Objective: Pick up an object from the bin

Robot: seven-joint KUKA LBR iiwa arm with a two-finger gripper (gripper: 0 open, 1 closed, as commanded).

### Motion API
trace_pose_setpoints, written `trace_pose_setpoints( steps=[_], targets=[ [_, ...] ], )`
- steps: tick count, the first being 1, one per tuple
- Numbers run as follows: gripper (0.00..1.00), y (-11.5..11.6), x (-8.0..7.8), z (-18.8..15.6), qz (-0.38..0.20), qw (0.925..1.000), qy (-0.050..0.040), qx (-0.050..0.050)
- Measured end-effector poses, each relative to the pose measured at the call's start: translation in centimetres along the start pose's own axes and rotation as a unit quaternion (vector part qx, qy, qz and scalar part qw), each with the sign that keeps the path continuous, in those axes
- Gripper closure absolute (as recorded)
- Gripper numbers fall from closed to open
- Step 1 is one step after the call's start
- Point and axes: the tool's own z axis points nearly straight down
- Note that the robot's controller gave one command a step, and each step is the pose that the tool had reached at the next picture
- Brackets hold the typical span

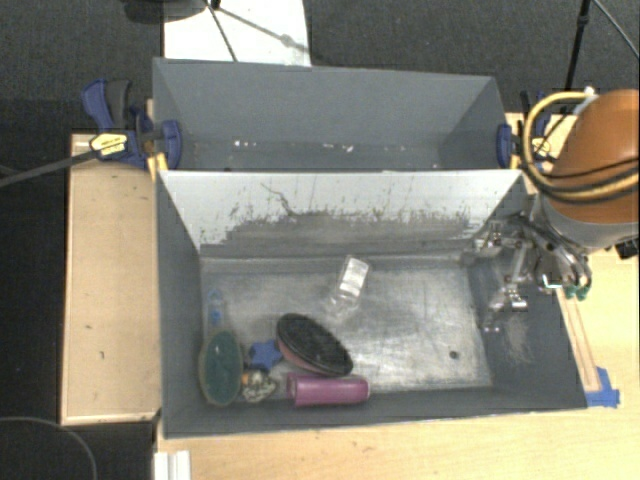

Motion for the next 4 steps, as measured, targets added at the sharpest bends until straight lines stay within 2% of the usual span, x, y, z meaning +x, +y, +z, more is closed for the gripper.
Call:
trace_pose_setpoints(
  steps=[1, 2, 3, 4],
  targets=[
    [0.0, 9.5, 0.0, 8.3, -0.026, 0.9997, -0.0002, -0.002],
    [0.0, 13.7, -5.7, 15.0, -0.071, 0.9975, -0.0074, 0.0],
    [0.0, 16.9, -5.0, 10.4, -0.14, 0.9901, -0.0061, 0.0],
    [0.0, 23.3, -1.3, 13.8, -0.199, 0.9799, -0.0016, -0.001]
  ],
)
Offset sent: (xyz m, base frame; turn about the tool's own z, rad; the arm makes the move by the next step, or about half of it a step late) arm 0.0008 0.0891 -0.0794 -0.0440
